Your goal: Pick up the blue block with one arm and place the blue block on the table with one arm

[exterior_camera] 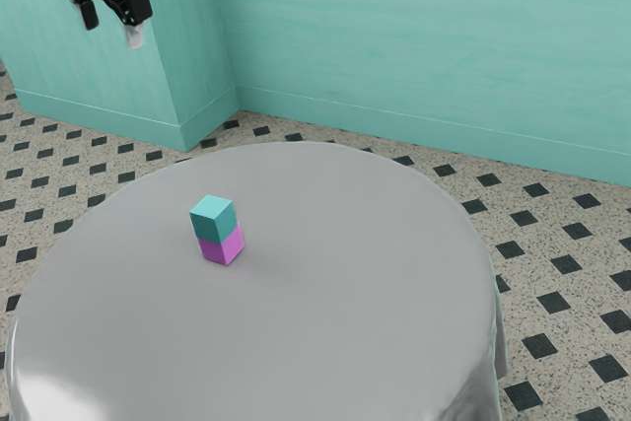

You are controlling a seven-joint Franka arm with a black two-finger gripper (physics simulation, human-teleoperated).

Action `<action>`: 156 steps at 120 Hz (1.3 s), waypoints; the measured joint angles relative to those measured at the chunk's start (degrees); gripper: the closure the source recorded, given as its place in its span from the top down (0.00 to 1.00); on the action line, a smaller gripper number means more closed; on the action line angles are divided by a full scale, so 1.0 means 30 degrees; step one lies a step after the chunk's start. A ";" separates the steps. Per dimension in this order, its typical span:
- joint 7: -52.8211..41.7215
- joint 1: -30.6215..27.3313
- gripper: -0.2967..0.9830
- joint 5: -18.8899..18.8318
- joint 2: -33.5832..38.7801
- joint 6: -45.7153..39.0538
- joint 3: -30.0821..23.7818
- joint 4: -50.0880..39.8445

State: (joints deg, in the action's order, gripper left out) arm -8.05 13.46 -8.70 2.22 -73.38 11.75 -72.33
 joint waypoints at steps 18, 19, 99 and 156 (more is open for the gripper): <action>-0.0115 0.0511 0.77 0.0304 -0.0198 -0.0065 -0.0043 -0.0289; -0.0121 0.0518 0.77 0.0292 -0.0212 -0.0066 -0.0038 -0.0319; 0.0398 -0.1569 0.77 0.1391 -0.6024 -0.9285 0.1268 -0.5840; 0.0126 -0.2459 0.77 0.3300 -0.9891 -1.1224 0.0455 -0.5409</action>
State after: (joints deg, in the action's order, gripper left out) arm -7.67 6.08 1.20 -27.45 -107.05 13.11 -88.56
